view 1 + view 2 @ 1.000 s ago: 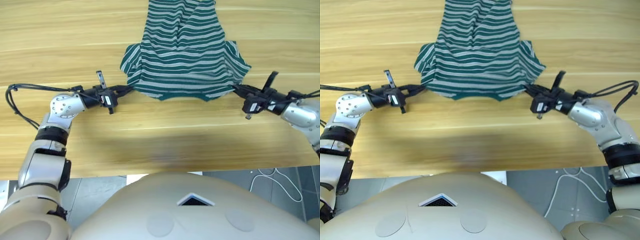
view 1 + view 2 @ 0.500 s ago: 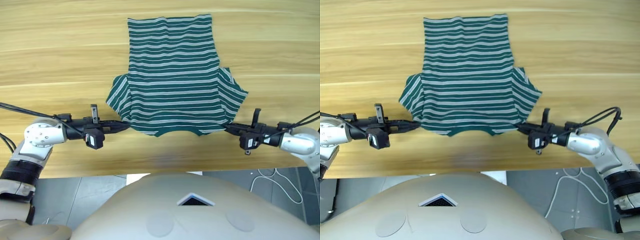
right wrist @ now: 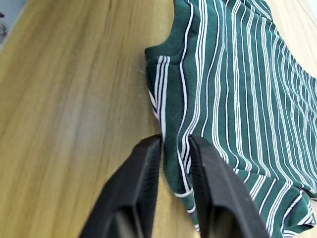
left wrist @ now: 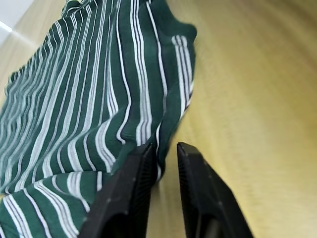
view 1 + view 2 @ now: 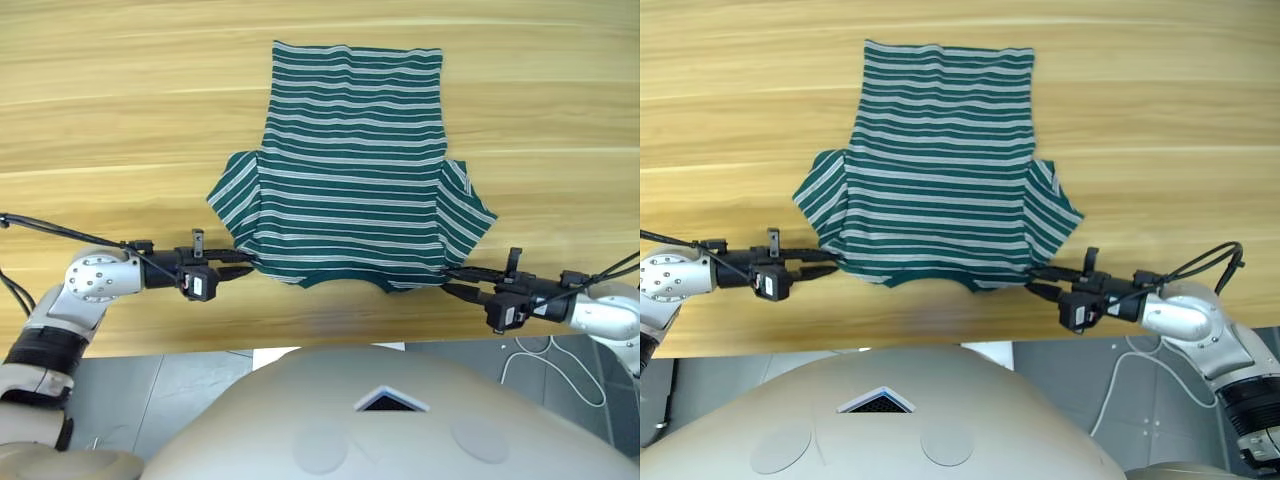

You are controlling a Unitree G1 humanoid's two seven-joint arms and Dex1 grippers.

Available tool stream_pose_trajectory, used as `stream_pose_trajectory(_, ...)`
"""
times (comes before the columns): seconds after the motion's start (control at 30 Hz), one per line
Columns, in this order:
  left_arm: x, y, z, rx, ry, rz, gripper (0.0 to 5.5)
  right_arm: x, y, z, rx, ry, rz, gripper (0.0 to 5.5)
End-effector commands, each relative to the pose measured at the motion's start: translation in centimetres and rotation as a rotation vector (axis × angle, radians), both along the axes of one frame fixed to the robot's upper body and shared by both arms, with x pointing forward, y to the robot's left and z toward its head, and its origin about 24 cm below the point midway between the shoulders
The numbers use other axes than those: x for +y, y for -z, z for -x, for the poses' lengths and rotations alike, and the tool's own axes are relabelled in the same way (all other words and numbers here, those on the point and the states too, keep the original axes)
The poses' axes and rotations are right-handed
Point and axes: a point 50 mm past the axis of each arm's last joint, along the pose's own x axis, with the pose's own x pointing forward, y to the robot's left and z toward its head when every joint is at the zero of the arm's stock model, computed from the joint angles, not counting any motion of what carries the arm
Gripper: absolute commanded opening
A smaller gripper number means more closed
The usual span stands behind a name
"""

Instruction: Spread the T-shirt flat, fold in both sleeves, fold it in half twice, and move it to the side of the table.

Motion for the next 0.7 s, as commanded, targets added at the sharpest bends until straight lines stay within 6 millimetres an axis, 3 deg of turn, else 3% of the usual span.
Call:
stream_pose_trajectory(0.03, 0.6, -0.8, 0.6, 0.057, -0.017, 0.007, 1.56, -0.3, -0.4, -0.1, -0.019, 0.01, -0.003, 1.79)
stream_pose_trajectory(0.13, 0.3, -2.1, 0.9, 0.065, -0.003, 0.053, 2.07, -0.5, -1.1, 0.2, -0.04, 0.002, -0.027, 2.33)
stream_pose_trajectory(0.27, -1.2, -4.9, 1.1, 0.037, 0.074, 0.237, 2.64, -1.2, -3.1, 0.3, -0.117, 0.024, -0.122, 2.98)
stream_pose_trajectory(0.37, -1.3, -7.3, -0.4, -0.047, 0.026, 0.414, 3.16, -2.4, -3.4, -2.1, -0.178, 0.149, -0.124, 3.52)
stream_pose_trajectory(0.47, -0.7, -8.8, -2.9, -0.17, -0.102, 0.55, 3.2, -4.0, -1.7, -5.1, -0.198, 0.313, -0.017, 3.87)
stream_pose_trajectory(0.57, 0.2, -8.1, -5.4, -0.301, -0.24, 0.5, 3.2, -4.4, 0.0, -7.9, -0.23, 0.435, 0.062, 4.47)
stream_pose_trajectory(0.7, 0.8, -5.1, -7.7, -0.425, -0.341, 0.26, 3.2, -4.3, 2.9, -8.6, -0.185, 0.47, 0.159, 5.04)
